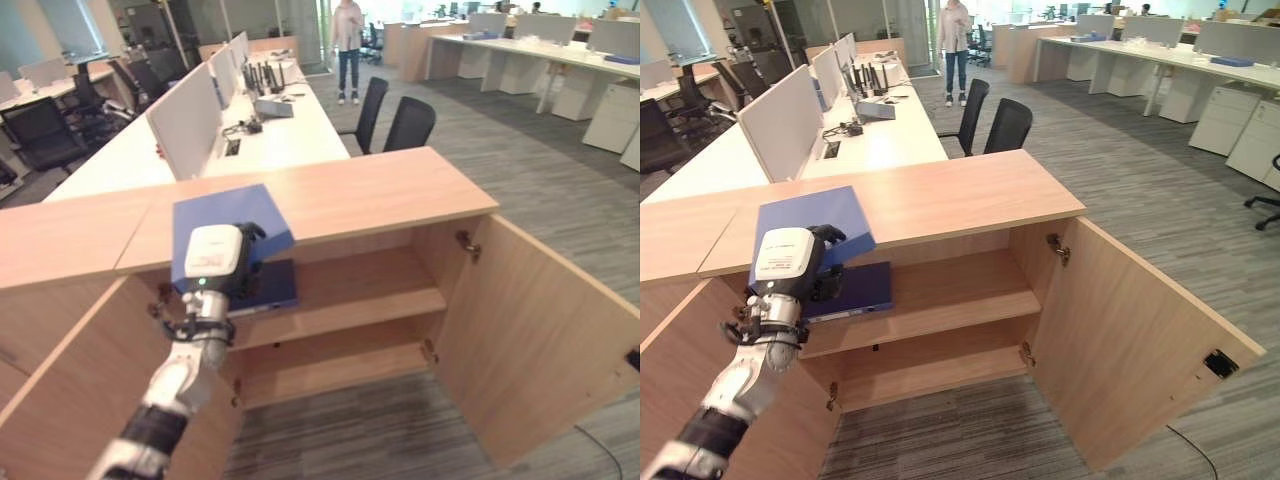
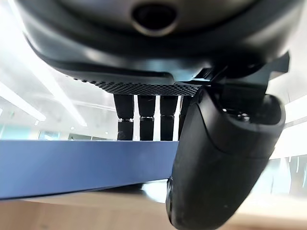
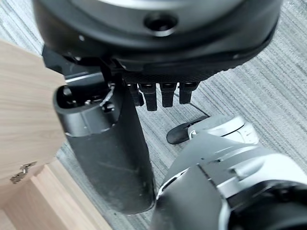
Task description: Put the empty folder in the office cabinet
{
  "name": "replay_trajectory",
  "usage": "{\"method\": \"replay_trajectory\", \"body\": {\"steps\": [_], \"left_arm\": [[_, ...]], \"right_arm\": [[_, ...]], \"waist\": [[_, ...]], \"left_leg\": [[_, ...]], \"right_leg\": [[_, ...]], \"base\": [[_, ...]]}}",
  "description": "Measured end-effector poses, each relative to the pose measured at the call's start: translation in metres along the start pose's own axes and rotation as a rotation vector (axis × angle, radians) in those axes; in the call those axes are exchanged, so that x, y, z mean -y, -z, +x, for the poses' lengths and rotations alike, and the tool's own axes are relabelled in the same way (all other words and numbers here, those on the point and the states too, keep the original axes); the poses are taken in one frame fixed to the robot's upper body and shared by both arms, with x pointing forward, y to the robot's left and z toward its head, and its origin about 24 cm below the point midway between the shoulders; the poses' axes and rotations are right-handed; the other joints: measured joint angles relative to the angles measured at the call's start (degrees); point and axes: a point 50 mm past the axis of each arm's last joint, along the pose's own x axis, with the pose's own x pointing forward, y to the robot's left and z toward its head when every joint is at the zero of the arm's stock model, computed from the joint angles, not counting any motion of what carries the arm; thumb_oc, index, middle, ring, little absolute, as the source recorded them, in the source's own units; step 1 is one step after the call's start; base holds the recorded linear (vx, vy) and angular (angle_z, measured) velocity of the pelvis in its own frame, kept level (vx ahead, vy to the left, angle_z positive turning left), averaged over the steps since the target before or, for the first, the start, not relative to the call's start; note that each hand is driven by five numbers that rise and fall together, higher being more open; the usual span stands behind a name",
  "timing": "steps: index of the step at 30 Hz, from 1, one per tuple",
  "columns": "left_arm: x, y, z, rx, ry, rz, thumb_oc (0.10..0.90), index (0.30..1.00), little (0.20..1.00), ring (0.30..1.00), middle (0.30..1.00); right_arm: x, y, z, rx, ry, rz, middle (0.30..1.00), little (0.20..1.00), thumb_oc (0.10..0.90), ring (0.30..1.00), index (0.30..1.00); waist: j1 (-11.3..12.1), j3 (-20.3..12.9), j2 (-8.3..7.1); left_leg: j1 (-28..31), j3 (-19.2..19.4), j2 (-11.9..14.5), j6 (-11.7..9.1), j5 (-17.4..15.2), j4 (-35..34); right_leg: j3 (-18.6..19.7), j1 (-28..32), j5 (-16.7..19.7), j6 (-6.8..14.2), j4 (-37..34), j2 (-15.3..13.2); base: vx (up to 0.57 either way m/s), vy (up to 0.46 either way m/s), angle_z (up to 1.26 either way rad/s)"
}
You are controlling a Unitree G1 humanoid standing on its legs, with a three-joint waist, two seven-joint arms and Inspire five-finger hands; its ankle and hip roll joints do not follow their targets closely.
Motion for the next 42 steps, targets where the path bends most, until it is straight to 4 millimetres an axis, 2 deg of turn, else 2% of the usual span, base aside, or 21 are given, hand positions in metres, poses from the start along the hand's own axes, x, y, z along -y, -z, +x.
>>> {"method": "replay_trajectory", "body": {"steps": [7,10,15,17,19,21,26,27,31,35,37,40,42], "left_arm": [[-0.023,-0.038,-0.025,0.213,0.088,-0.400,0.400,0.300,0.300,0.300,0.300],[-0.027,-0.046,-0.029,0.257,0.130,-0.545,0.400,0.300,0.300,0.300,0.300],[-0.047,-0.043,-0.029,0.251,0.176,-1.119,0.400,0.300,0.300,0.300,0.300],[-0.036,-0.043,-0.035,0.215,0.267,-1.283,0.400,0.300,0.300,0.300,0.300],[-0.009,-0.045,-0.052,0.115,0.425,-1.408,0.400,0.300,0.300,0.300,0.300],[0.014,-0.041,-0.068,-0.011,0.528,-1.424,0.400,0.300,0.300,0.300,0.300],[0.037,-0.017,-0.093,-0.237,0.552,-1.399,0.400,0.300,0.300,0.300,0.300],[0.036,-0.016,-0.094,-0.240,0.549,-1.396,0.400,0.300,0.300,0.300,0.300],[0.036,-0.015,-0.094,-0.237,0.546,-1.355,0.400,0.300,0.300,0.300,0.300],[0.038,-0.010,-0.096,-0.234,0.569,-1.216,0.400,0.300,0.300,0.300,0.300],[0.042,-0.003,-0.100,-0.246,0.616,-1.066,0.400,0.300,0.300,0.300,0.300],[0.049,0.011,-0.110,-0.289,0.698,-0.896,0.400,0.300,0.300,0.300,0.300],[0.053,0.018,-0.119,-0.325,0.735,-0.853,0.400,0.300,0.300,0.300,0.300]], "right_arm": [[0.001,-0.001,0.000,0.008,-0.001,0.014,0.900,0.900,0.800,0.900,0.900],[0.002,-0.001,0.000,0.005,-0.009,0.028,0.900,0.900,0.800,0.900,0.900],[0.005,-0.003,-0.001,0.002,-0.026,-0.032,0.900,0.900,0.800,0.900,0.900],[0.005,-0.004,-0.001,0.001,-0.035,-0.056,0.900,0.900,0.800,0.900,0.900],[0.004,-0.005,-0.001,0.001,-0.044,-0.073,0.900,0.900,0.800,0.900,0.900],[0.003,-0.006,0.000,0.003,-0.054,-0.076,0.900,0.900,0.800,0.900,0.900],[0.000,-0.009,0.000,0.011,-0.064,-0.079,0.900,0.900,0.800,0.900,0.900],[0.000,-0.010,0.000,0.014,-0.064,-0.080,0.900,0.900,0.800,0.900,0.900],[0.000,-0.009,0.000,0.010,-0.062,-0.086,0.900,0.900,0.800,0.900,0.900],[-0.002,-0.013,0.000,0.030,-0.066,-0.138,0.900,0.900,0.800,0.900,0.900],[-0.005,-0.018,0.000,0.047,-0.075,-0.141,0.900,0.900,0.800,0.900,0.900],[-0.007,-0.030,-0.001,0.071,-0.070,-0.299,0.900,0.900,0.800,0.900,0.900],[-0.013,-0.048,-0.003,0.121,-0.070,-0.504,0.900,0.900,0.800,0.900,0.900]], "waist": [[1.28,0.20,-0.14],[1.22,0.22,-0.11],[1.40,0.18,0.10],[1.65,0.22,0.11],[1.83,0.12,0.27],[1.50,0.23,0.42],[1.25,1.49,0.34],[2.02,1.80,0.35],[2.60,1.91,0.24],[2.55,1.90,0.40],[2.37,1.91,0.59],[2.41,1.90,0.67],[2.48,1.92,0.67]], "left_leg": [[-0.23,-0.60,-0.09,-0.39,-0.37,-0.22],[-0.27,-0.75,-0.09,-0.41,-0.37,-0.22],[-0.30,-0.92,-0.12,-0.39,-0.36,-0.21],[-0.36,-0.99,-0.13,-0.38,-0.35,-0.21],[-0.36,-0.99,-0.14,-0.33,-0.36,-0.21],[-0.36,-1.12,-0.13,-0.31,-0.34,-0.20],[-0.24,-1.60,-0.15,-0.20,-0.23,-0.19],[-0.25,-1.70,-0.16,-0.22,-0.23,-0.20],[-0.20,-1.97,-0.19,-0.21,-0.23,-0.19],[-0.14,-2.06,-0.20,0.01,-0.09,-0.19],[-0.14,-2.09,-0.19,0.00,-0.09,-0.19],[-0.17,-2.14,-0.17,0.01,-0.09,-0.20],[-0.27,-2.12,-0.18,0.01,-0.10,-0.21]], "right_leg": [[-0.39,0.02,-0.17,0.20,0.00,-0.09],[-0.55,0.02,-0.18,0.18,0.00,-0.09],[-0.74,0.01,-0.21,0.18,-0.01,-0.09],[-0.75,-0.01,-0.26,0.17,-0.01,-0.09],[-0.87,-0.03,-0.30,0.12,-0.01,-0.09],[-0.99,-0.01,-0.33,0.09,-0.01,-0.06],[-1.68,0.41,-0.56,0.10,-0.01,-0.08],[-1.79,0.47,-0.56,0.11,-0.01,-0.09],[-2.01,0.61,-0.70,0.04,-0.01,-0.09],[-2.08,0.69,-0.77,0.00,-0.01,-0.07],[-2.07,0.68,-0.78,-0.01,-0.01,-0.05],[-2.06,0.66,-0.78,-0.03,-0.01,-0.03],[-2.03,0.56,-0.78,-0.03,-0.02,-0.03]], "base": [[0.00,0.002,0.03],[0.00,-0.001,0.02],[0.00,0.000,0.01],[0.00,0.000,0.00],[0.00,0.000,0.00],[0.00,-0.004,0.02],[0.00,-0.008,0.07],[0.01,-0.011,0.04],[0.00,-0.002,0.03],[0.00,0.000,0.01],[0.00,0.000,0.00],[0.00,0.000,0.00],[0.00,0.000,0.00]]}}
